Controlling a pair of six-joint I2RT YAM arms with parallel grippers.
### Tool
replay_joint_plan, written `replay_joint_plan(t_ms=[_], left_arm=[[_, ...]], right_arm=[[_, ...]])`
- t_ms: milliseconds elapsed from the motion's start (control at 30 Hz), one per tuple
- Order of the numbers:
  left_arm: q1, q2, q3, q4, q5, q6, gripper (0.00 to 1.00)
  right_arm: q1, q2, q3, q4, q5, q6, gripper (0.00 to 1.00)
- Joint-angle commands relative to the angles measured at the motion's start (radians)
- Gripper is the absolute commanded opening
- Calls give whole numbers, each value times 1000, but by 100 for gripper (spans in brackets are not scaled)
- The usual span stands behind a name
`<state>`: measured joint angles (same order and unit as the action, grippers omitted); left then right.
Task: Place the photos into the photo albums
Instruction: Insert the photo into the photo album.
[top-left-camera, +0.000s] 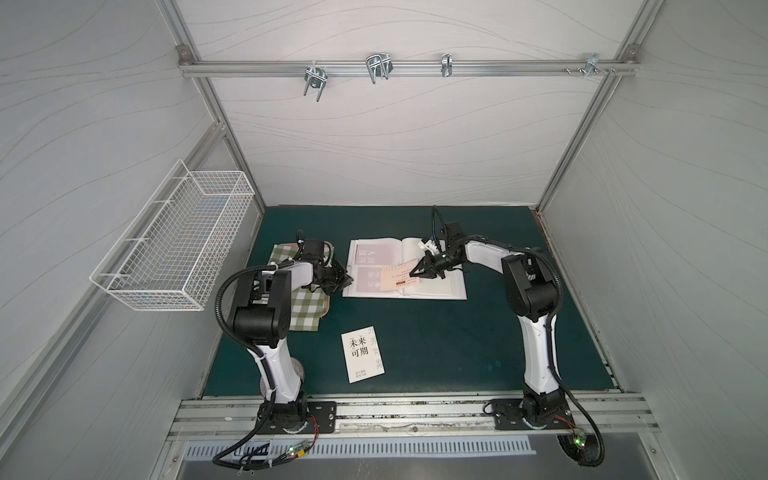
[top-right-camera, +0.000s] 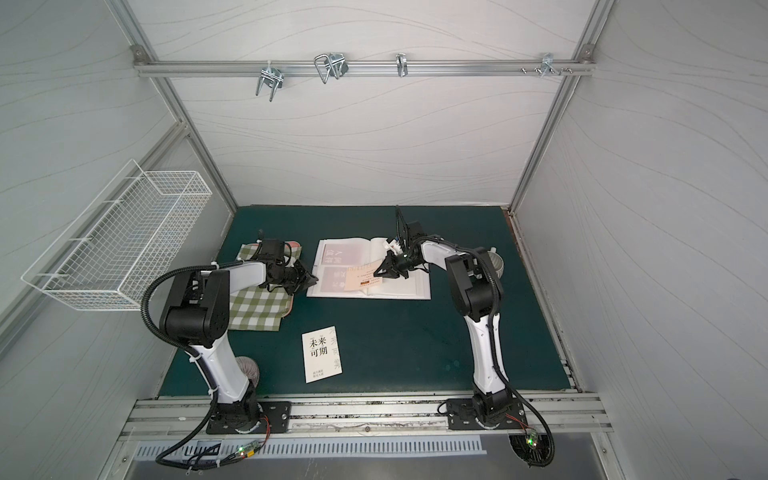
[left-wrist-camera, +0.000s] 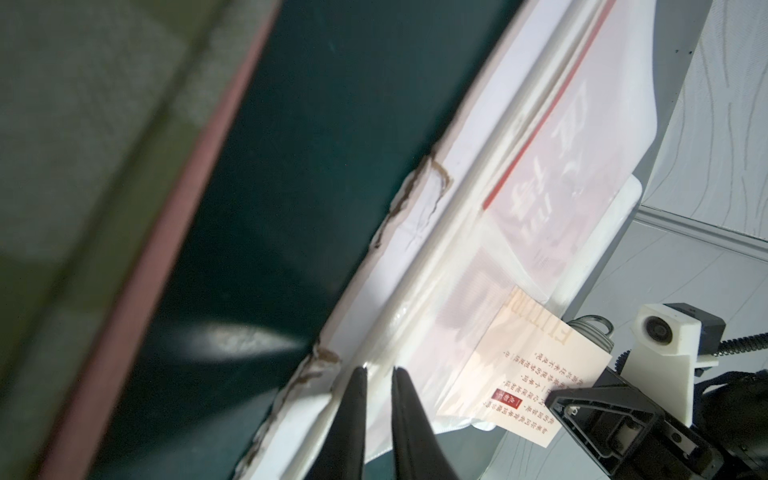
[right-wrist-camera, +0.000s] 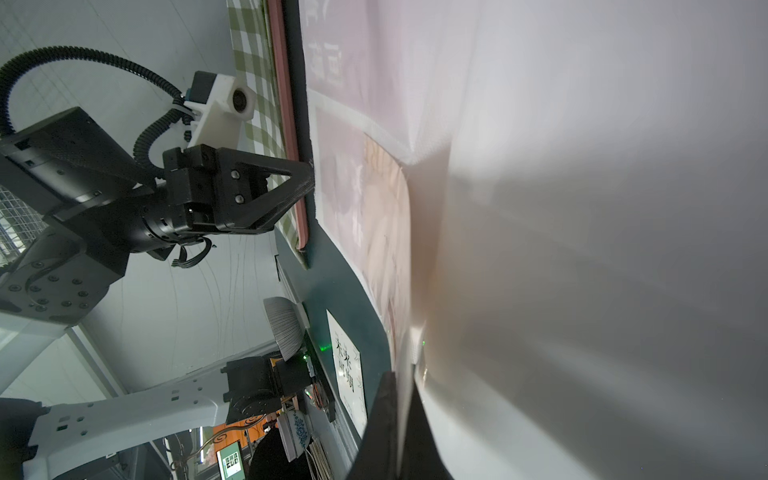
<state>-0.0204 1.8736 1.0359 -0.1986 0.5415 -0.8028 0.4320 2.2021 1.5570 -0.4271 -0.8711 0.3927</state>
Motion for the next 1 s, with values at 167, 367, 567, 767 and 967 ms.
replay_joint_plan(t_ms=[167,367,567,767,967], left_arm=[[3,10,-14,-38,-62,8,18],[2,6,-16,-44,-69,11,18],[3,-10,-13,-52,-71,18,18],[3,-8,-8,-53,-68,18,18],[3,-19,-17,-52,-72,18,17]], right_arm=[[12,-5,31,-105,99,-53,18],[0,-75,-4,-124,185,-66,36],[-33,-91,-22,-136,219,-63,38],[-51,-127,-46,-157,270,-80,39],[-50,-150,-48,-185,356,-104,19]])
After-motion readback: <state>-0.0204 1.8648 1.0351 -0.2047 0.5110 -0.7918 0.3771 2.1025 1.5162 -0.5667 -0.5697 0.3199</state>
